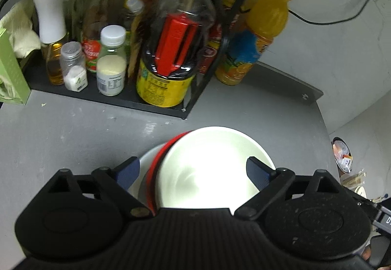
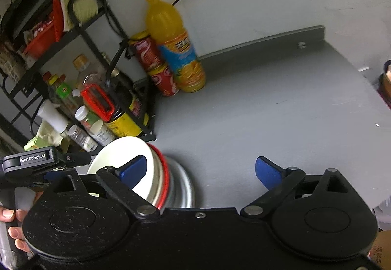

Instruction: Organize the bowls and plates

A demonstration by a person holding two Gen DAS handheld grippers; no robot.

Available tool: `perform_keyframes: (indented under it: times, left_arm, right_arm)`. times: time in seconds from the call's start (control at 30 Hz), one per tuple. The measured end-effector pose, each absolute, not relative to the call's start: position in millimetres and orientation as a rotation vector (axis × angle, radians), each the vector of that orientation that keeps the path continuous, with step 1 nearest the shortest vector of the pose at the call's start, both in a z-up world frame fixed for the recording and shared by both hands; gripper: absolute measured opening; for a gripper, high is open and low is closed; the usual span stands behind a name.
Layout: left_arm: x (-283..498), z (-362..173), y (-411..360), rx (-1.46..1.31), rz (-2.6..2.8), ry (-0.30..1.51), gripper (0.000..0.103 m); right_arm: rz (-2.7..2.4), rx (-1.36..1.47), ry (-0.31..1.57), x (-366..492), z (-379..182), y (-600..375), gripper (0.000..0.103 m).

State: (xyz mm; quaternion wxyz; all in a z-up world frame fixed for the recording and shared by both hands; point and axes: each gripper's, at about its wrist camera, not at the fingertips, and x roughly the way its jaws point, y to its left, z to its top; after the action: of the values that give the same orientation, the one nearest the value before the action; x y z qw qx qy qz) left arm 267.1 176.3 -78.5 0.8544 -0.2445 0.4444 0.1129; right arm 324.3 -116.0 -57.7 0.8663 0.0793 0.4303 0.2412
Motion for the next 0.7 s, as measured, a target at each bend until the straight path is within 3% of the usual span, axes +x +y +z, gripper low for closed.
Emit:
perform_keyframes:
  times: [0.27,0.37,0.47,0.7]
  left_arm:
    - [262,-73,149,-0.463,0.21,0.927,0.094]
    - [255,-67,137,-0.458,0.197,0.923,0.094]
    - [245,-61,126,-0.45,0.195,0.906,0.1]
    - [210,-47,98,-0.441,0.216,0.877,0.102]
  right_arm:
    - [0.439,0.186,0.837,309,-46,-152,0.097]
    - [0.42,0.185,0.794,297,-37,-166,0.103]
    - [0.412,0.171,0.752,284,-30,-179,0.103]
    - [0.388,0.15,0.704,251,-16,-204,0.103]
